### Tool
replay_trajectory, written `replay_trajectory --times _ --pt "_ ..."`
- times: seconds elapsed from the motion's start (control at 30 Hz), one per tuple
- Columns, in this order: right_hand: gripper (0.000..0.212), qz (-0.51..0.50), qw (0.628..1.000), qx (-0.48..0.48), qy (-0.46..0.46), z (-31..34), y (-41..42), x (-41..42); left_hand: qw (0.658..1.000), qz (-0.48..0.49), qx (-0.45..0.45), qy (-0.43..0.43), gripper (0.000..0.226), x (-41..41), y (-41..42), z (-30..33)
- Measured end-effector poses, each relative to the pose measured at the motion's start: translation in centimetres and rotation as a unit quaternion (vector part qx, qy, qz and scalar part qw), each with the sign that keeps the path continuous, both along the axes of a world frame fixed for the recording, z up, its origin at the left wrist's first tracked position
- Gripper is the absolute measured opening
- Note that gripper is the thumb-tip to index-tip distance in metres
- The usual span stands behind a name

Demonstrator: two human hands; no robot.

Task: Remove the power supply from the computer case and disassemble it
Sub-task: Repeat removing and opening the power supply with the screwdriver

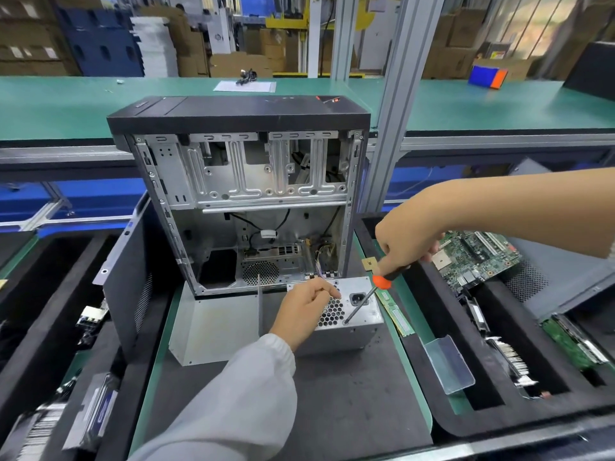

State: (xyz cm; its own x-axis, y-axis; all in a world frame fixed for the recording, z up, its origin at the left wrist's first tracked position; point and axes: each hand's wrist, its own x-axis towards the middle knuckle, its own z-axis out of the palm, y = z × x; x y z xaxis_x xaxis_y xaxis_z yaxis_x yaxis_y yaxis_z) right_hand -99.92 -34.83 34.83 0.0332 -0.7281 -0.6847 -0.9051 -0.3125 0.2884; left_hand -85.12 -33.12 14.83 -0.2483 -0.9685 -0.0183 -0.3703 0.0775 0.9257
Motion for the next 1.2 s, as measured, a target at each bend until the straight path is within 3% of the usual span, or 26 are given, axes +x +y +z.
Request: replay_trajectory --times 0.07,0.13,0.2,0.27,0.47,0.57,0.63,0.67,0.7,0.73,0.8,0.87,0.97,1.03,1.13,1.2 --pt "0.045 0.048 0.998 0.002 0.031 0.2 0.3 1.1 1.000 -0.016 -0.001 0.002 0.026 0.0 0.0 -0.1" --pt "0.034 0.183 0.977 -0.058 0.095 0.1 1.1 2.2 0.999 -0.039 -0.007 0.002 0.024 0.3 0.0 -0.2" --pt "0.014 0.350 0.915 -0.158 0.123 -0.3 2.0 3.0 0.998 -0.064 -0.013 0.003 0.022 0.6 -0.1 -0.3" --pt "0.005 0.439 0.869 -0.208 0.095 -0.7 2.8 3.4 0.996 -0.085 -0.015 -0.001 0.022 0.7 -0.1 -0.4" --pt "0.013 0.534 0.806 -0.246 0.065 -1.8 4.8 3.0 0.993 -0.112 -0.022 -0.003 0.038 1.0 -0.5 -0.7" --pt "0.011 0.570 0.779 -0.251 0.072 -1.5 4.8 2.3 0.991 -0.132 -0.027 0.011 0.026 1.0 -0.4 -0.8" --pt "0.013 0.525 0.815 -0.237 0.063 -1.4 4.4 2.2 0.991 -0.124 -0.048 -0.004 0.013 0.7 -0.2 -1.0" --pt "0.018 0.445 0.870 -0.207 0.052 -0.9 3.9 2.3 0.992 -0.114 -0.060 -0.014 0.010 0.5 -0.2 -1.1" --pt "0.029 0.307 0.939 -0.147 0.044 -0.1 3.1 2.4 0.992 -0.103 -0.066 -0.024 0.009 0.3 0.0 -1.1" --pt "0.040 0.148 0.986 -0.061 0.036 0.6 2.1 2.4 0.993 -0.091 -0.069 -0.033 0.008 0.1 0.1 -1.0" --pt "0.045 -0.063 0.995 0.071 0.005 1.6 0.4 2.5 0.994 -0.071 -0.069 -0.040 0.009 -0.1 0.3 -1.0" --pt "0.037 -0.084 0.992 0.094 0.000 1.6 -0.4 2.4 0.995 -0.069 -0.065 -0.038 0.008 -0.1 0.2 -0.9" --pt "0.034 0.084 0.995 0.035 0.050 0.7 0.7 2.8 0.994 -0.097 -0.049 -0.023 0.007 0.2 -0.2 -0.9" --pt "0.027 0.259 0.958 -0.053 0.108 0.1 1.9 2.7 0.993 -0.109 -0.040 -0.014 0.009 0.3 -0.4 -1.0" --pt "0.006 0.547 0.802 -0.214 0.111 -0.2 3.1 1.7 0.994 -0.103 -0.029 0.009 0.009 0.3 -0.5 -1.0" --pt "0.009 0.645 0.721 -0.232 0.103 -0.2 3.2 1.2 0.994 -0.107 -0.024 0.021 0.011 0.3 -0.5 -1.0"
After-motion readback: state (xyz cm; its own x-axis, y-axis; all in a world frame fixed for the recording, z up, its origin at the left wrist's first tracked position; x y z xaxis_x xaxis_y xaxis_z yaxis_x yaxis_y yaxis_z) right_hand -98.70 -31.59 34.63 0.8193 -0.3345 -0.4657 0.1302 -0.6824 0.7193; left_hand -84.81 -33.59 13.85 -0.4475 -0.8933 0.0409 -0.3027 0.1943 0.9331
